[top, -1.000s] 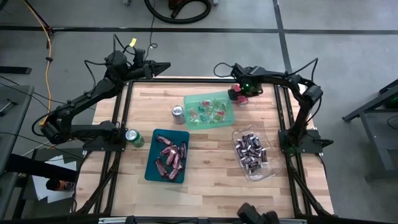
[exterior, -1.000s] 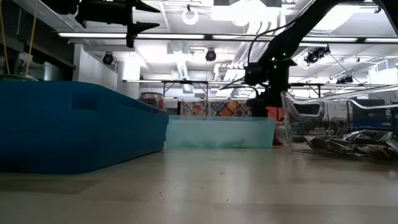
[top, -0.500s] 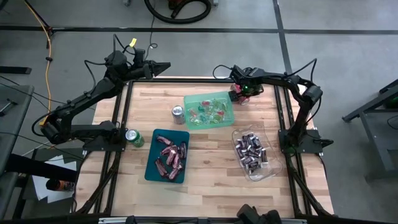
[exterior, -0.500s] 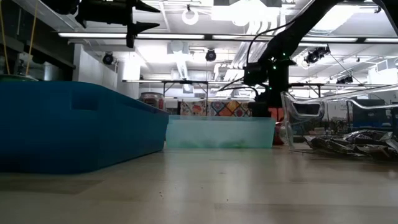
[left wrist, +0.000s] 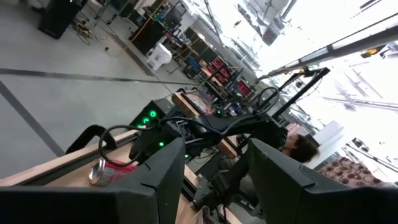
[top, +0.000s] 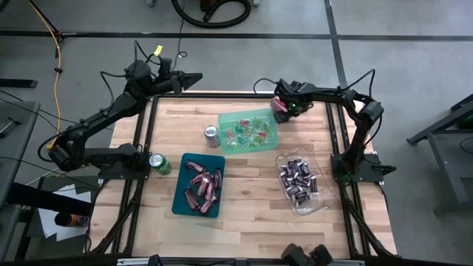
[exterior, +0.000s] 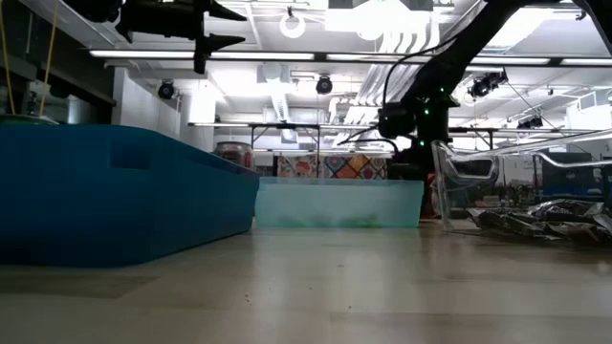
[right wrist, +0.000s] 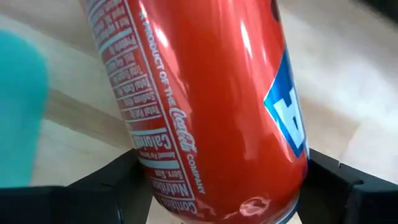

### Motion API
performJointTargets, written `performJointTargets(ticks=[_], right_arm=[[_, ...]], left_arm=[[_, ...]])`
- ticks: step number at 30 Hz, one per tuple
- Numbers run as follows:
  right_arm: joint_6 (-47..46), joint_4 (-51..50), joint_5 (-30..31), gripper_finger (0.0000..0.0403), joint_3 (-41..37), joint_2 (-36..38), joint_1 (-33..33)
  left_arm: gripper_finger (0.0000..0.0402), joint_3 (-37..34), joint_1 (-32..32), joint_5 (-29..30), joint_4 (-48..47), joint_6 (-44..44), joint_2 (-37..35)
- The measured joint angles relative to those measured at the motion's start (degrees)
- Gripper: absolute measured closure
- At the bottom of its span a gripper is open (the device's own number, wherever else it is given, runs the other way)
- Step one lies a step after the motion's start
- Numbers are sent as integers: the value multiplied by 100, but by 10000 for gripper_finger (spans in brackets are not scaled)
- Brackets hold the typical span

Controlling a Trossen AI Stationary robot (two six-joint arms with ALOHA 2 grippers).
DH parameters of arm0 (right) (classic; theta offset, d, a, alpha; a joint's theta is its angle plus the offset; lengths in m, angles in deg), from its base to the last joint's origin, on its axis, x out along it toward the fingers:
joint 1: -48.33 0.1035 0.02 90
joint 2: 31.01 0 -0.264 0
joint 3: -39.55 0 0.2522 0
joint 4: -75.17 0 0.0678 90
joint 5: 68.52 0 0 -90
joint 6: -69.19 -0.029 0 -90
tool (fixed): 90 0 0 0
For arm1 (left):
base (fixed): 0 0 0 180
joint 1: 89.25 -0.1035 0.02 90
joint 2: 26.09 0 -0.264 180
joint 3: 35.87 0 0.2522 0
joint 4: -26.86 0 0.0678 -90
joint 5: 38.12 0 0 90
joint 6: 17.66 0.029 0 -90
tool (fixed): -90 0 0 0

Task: Organize candy in baskets
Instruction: Adjust the orange soda can

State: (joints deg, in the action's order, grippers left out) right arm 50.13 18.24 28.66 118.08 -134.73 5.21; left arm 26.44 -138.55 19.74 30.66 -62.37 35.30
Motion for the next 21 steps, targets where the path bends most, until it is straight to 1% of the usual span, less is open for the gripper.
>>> performJointTargets(ticks=[2, 8, 10, 13, 15, 17, 20, 21], right_arm=[[374, 23, -9, 113, 39, 0, 22], [867, -128, 93, 128, 128, 66, 176], [1004, -212, 209, 132, 150, 234, 234], [1188, -243, 409, 132, 168, 672, 289], [1305, -316, 414, 132, 168, 1048, 295], [1410, -324, 259, 132, 168, 1460, 334], [1435, -256, -289, 132, 171, 2068, 510], [1387, -239, -468, 132, 171, 2237, 615]], left_arm=[[238, 0, 8, 15, -7, -2, 11], [238, 0, 125, 32, -207, 120, 13], [238, 0, 172, 52, -318, 248, 13], [238, 0, 266, 153, -447, 565, 28], [238, 0, 360, 183, -417, 893, 80], [238, 17, 504, 188, -398, 1384, 146], [238, 174, 883, 202, -404, 2585, 342], [238, 253, 1029, 296, -434, 3012, 432]])
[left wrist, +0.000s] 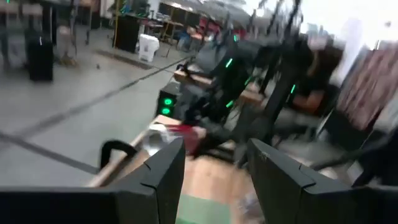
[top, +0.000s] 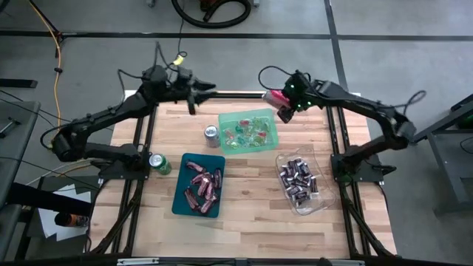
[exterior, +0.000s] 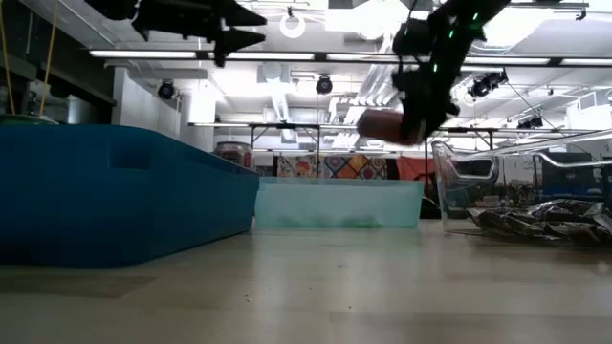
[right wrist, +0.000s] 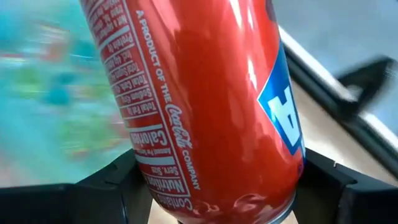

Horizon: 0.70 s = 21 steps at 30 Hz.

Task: Organize candy in baskets
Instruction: Adjust the orange soda can

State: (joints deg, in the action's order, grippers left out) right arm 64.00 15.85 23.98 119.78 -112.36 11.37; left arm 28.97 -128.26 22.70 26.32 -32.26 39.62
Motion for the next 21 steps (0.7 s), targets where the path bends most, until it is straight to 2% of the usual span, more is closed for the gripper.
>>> performJointTargets(ticks=[5, 11, 15, 21], right_arm=[[-258, 224, -274, 132, 0, 477, 710], [-360, 600, -103, 132, 213, 385, 1577], [-353, 671, 199, 132, 514, 259, 1864], [-335, 686, 199, 132, 837, 123, 1912]], left_arm=[[232, 440, 726, 580, -535, 1889, 509], [191, 1111, 1352, 1482, -1834, 3547, 1018], [149, 1410, 1639, 2147, -2180, 3933, 1227], [90, 1815, 1823, 2595, -2708, 3654, 1335]])
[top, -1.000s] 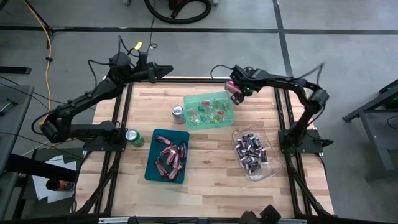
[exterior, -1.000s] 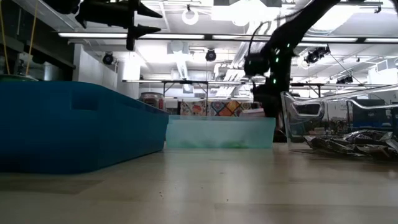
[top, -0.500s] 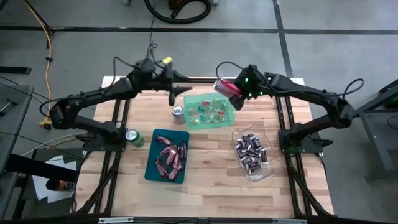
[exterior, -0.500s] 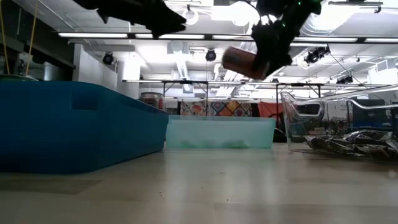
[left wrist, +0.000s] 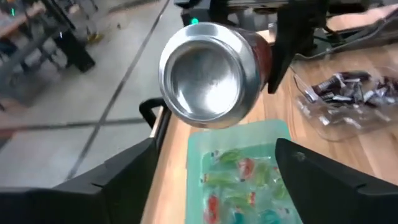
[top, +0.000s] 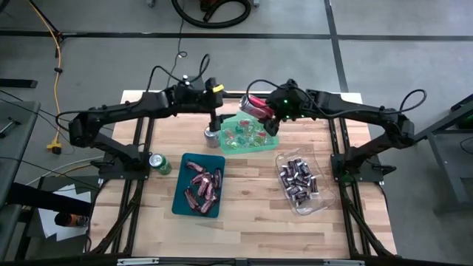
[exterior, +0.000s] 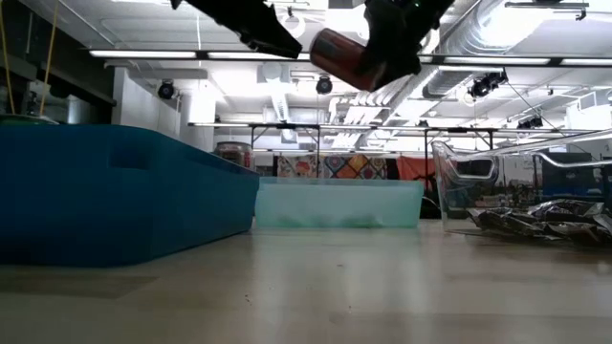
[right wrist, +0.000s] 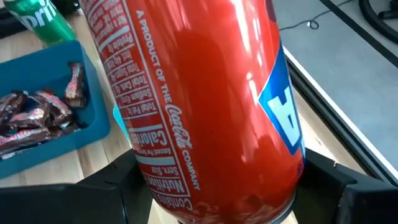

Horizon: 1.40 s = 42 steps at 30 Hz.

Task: Organize candy in baskets
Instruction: Adjust the orange soda can

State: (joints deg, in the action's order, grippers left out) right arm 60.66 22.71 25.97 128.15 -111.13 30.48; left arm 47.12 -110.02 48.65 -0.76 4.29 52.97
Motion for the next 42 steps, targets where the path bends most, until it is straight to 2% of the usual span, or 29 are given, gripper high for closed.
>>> performJointTargets(ticks=[4, 9, 16, 22, 26, 36, 42], right_arm=[[61, 9, -73, 132, 82, -31, 0], [107, 301, -168, 132, 96, -30, 0], [229, 415, -179, 132, 94, -32, 0], [235, 384, -67, 132, 90, -32, 98], [330, 308, -106, 133, 86, -34, 221], [461, 300, -313, 133, 94, -21, 247], [654, 395, -663, 133, 94, -23, 272]], left_arm=[[66, 310, -27, 136, -377, -569, 14], [56, 413, -101, 40, -427, -941, 14], [55, 422, 47, -409, -32, -610, 73], [55, 422, 66, -332, 176, -361, 320], [55, 422, 85, 170, 249, -332, 466], [55, 407, 76, -144, 402, -81, 455], [55, 408, 68, -1342, 509, -477, 479]])
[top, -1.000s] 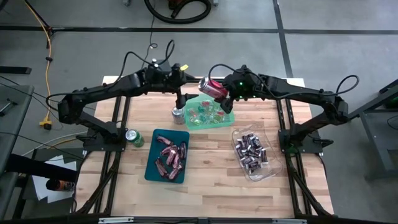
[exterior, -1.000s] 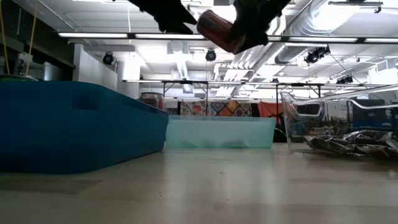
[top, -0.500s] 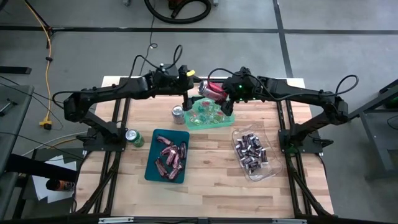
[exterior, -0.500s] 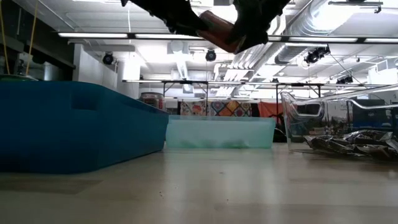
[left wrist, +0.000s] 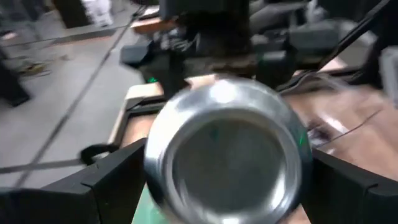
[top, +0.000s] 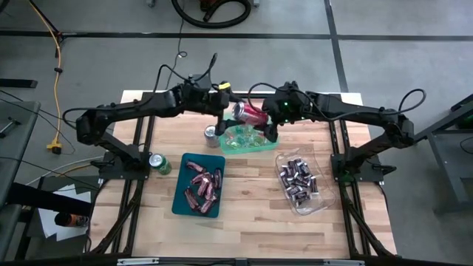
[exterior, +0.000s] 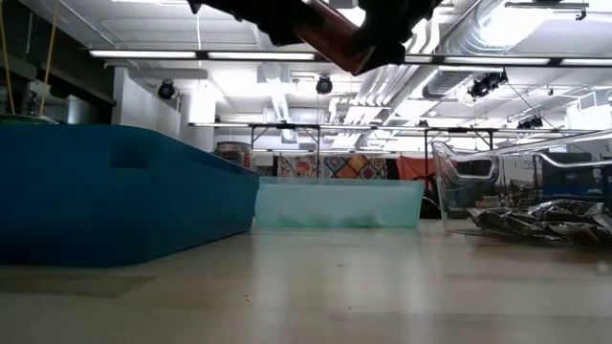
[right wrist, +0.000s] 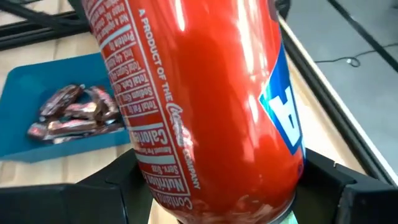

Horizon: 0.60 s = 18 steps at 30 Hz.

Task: Organize candy in baskets
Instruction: Adjust the orange soda can

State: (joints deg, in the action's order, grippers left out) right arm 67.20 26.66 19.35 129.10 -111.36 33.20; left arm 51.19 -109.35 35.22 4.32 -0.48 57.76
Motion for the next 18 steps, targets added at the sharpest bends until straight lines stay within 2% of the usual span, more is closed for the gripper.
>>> performJointTargets(ticks=[6, 12, 15, 18], right_arm=[[28, -45, -148, 133, 0, -45, -6], [26, -16, -128, 133, 0, -45, -8], [102, -3, -96, 133, 0, -45, -10], [265, 23, -82, 112, -1, -45, -14]], left_arm=[[56, 3, 210, -121, 204, 17, 119], [58, 3, 319, 151, 251, 121, 123], [79, 3, 319, 182, 254, -10, 123], [126, 11, 319, 215, 202, -30, 115]])
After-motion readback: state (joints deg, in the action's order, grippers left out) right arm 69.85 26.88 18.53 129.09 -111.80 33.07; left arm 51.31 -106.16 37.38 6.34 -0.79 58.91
